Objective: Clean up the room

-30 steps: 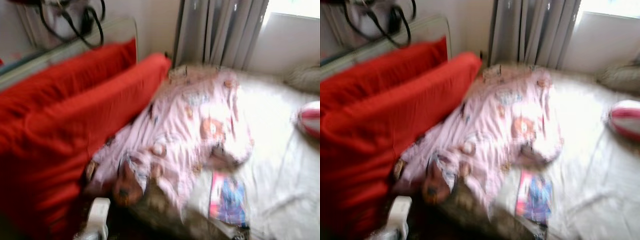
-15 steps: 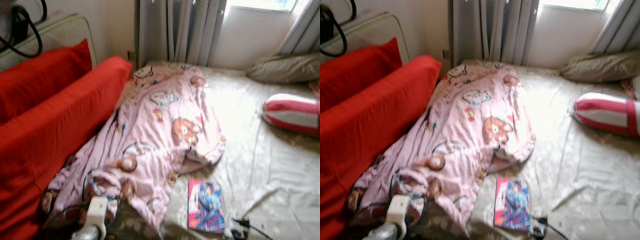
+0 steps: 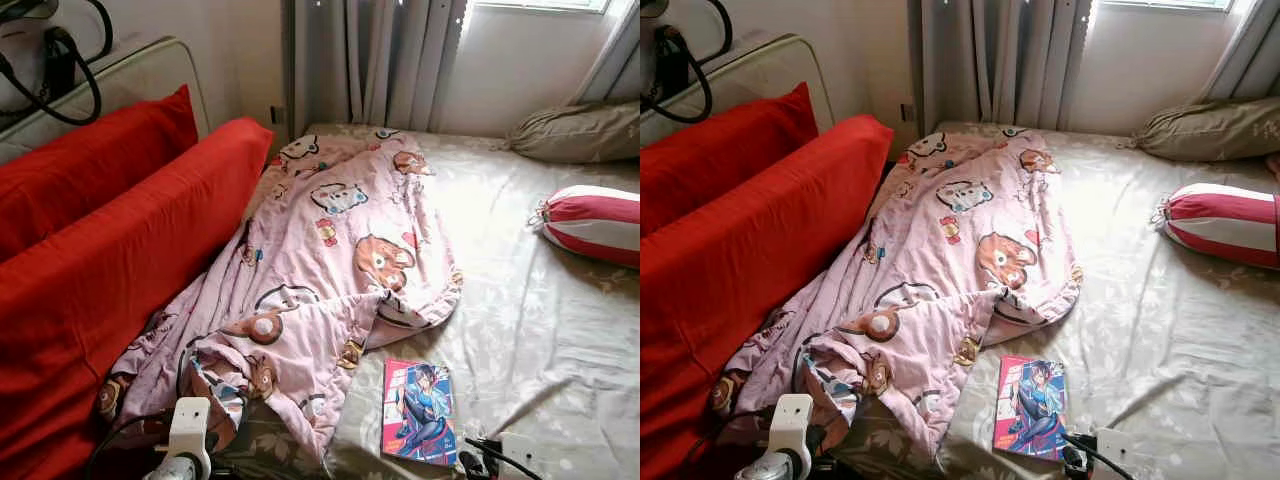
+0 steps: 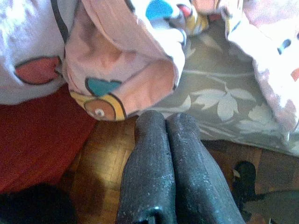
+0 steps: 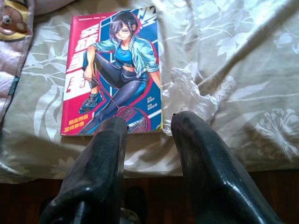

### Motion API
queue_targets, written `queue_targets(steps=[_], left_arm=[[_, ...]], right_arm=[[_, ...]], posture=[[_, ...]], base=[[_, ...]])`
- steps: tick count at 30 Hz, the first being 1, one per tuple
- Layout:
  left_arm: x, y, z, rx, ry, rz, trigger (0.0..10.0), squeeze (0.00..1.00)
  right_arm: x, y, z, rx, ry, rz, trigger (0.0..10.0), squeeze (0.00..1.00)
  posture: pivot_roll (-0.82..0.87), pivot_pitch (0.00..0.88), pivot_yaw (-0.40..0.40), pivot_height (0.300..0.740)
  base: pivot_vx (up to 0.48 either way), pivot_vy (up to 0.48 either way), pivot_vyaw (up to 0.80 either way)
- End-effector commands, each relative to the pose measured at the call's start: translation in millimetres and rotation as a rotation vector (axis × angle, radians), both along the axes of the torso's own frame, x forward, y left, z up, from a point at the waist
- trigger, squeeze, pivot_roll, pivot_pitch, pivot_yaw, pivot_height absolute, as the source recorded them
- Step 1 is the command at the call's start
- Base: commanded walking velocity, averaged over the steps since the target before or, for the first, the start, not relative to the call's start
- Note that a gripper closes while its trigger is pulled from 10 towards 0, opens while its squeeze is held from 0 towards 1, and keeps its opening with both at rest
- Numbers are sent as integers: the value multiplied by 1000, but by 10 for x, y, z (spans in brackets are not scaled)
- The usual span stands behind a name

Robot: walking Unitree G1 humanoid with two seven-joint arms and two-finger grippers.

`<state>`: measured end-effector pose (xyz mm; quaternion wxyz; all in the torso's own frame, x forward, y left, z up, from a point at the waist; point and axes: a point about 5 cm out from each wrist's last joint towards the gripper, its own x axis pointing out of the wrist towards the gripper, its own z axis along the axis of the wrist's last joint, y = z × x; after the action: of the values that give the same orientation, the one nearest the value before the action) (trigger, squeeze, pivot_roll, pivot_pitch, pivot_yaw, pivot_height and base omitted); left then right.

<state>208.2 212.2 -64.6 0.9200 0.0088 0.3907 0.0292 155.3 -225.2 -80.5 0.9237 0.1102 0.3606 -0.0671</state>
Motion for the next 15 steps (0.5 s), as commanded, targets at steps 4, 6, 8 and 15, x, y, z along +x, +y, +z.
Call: queue_targets(steps=[4, 6, 8, 15], left_arm=[[-133, 25, -57, 11, -3, 32, 10000, 0], [-174, 25, -70, 24, -11, 21, 10000, 0], [-213, 29, -80, 33, -21, 20, 10000, 0], [349, 212, 541, 82, -499, -49, 10000, 0]], right_arm=[[-161, 14, -46, 8, -2, -18, 10000, 0], [-224, 10, -60, 9, 0, -17, 10000, 0], [-285, 9, -74, 13, 4, -17, 10000, 0], [-491, -11, -83, -27, -19, 30, 10000, 0]], posture=[[66, 0, -18, 740], [82, 0, -28, 740], [97, 0, -40, 740], [90, 0, -54, 740]], base=[[0, 0, 0], [0, 0, 0], [0, 0, 0], [0, 0, 0]])
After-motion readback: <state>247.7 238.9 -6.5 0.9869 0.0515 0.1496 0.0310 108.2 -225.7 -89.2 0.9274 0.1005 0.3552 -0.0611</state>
